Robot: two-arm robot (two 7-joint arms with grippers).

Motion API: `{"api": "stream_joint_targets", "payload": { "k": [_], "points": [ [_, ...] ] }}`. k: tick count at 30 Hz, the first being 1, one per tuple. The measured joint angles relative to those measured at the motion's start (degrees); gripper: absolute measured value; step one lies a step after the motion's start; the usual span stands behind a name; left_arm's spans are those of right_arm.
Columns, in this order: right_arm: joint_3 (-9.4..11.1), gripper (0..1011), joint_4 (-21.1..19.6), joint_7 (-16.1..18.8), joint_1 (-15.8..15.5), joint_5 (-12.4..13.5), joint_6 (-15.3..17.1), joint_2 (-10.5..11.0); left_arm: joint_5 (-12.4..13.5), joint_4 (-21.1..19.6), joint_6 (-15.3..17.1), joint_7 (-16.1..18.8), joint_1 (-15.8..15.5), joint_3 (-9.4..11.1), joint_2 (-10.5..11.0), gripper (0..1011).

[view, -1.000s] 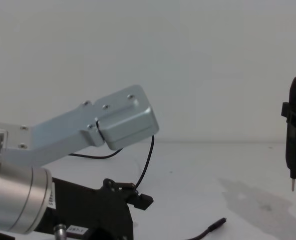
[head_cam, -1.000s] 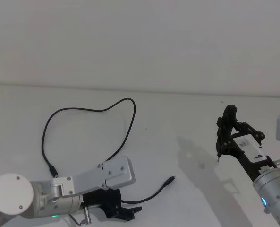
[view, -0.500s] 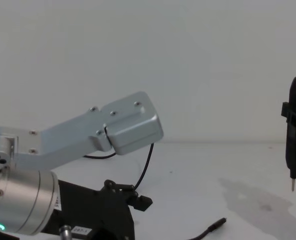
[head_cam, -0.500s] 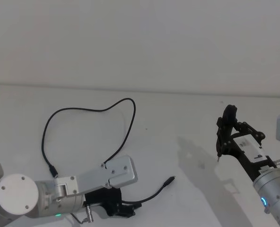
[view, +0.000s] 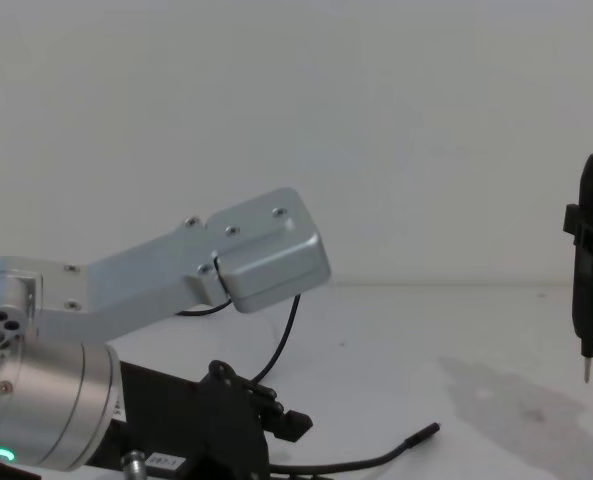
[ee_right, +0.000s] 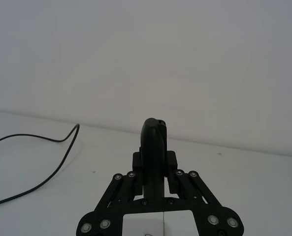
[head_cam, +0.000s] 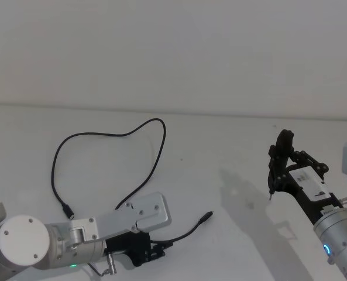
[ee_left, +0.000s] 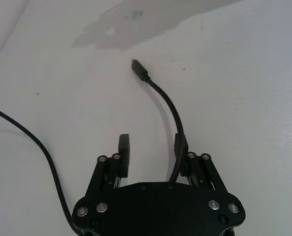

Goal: Pick up the data cable with the one hand.

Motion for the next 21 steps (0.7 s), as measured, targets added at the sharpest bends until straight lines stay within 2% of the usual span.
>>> {"api": "stream_joint_targets", "payload": {
  "k": [3,4,5,8,11,12,15,21],
  "points": [
    [0.0,268,0.0,0.0,0.0,0.0,0.0,0.0,0.07,0.03,0.03,0.03,0.0,0.0,-0.05,473],
    [0.0,268,0.0,0.0,0.0,0.0,0.0,0.0,0.1,0.04,0.05,0.04,0.0,0.0,-0.07,412],
    [0.0,268,0.0,0.0,0.0,0.0,0.0,0.0,0.1,0.04,0.05,0.04,0.0,0.0,-0.07,412],
    [0.0,268,0.0,0.0,0.0,0.0,0.0,0.0,0.15,0.06,0.07,0.07,0.0,0.0,-0.1,294],
    [0.0,268,0.0,0.0,0.0,0.0,0.0,0.0,0.17,0.07,0.09,0.09,0.0,0.0,-0.11,235],
    [0.0,268,0.0,0.0,0.0,0.0,0.0,0.0,0.18,0.08,0.1,0.1,0.0,0.0,-0.11,178],
    [0.0,268,0.0,0.0,0.0,0.0,0.0,0.0,0.19,0.09,0.12,0.12,0.0,0.0,-0.13,88],
    [0.03,268,-0.02,0.0,-0.03,0.0,0.0,-0.03,0.21,0.1,0.1,0.14,0.08,-0.12,-0.16,36]
  ]
}}
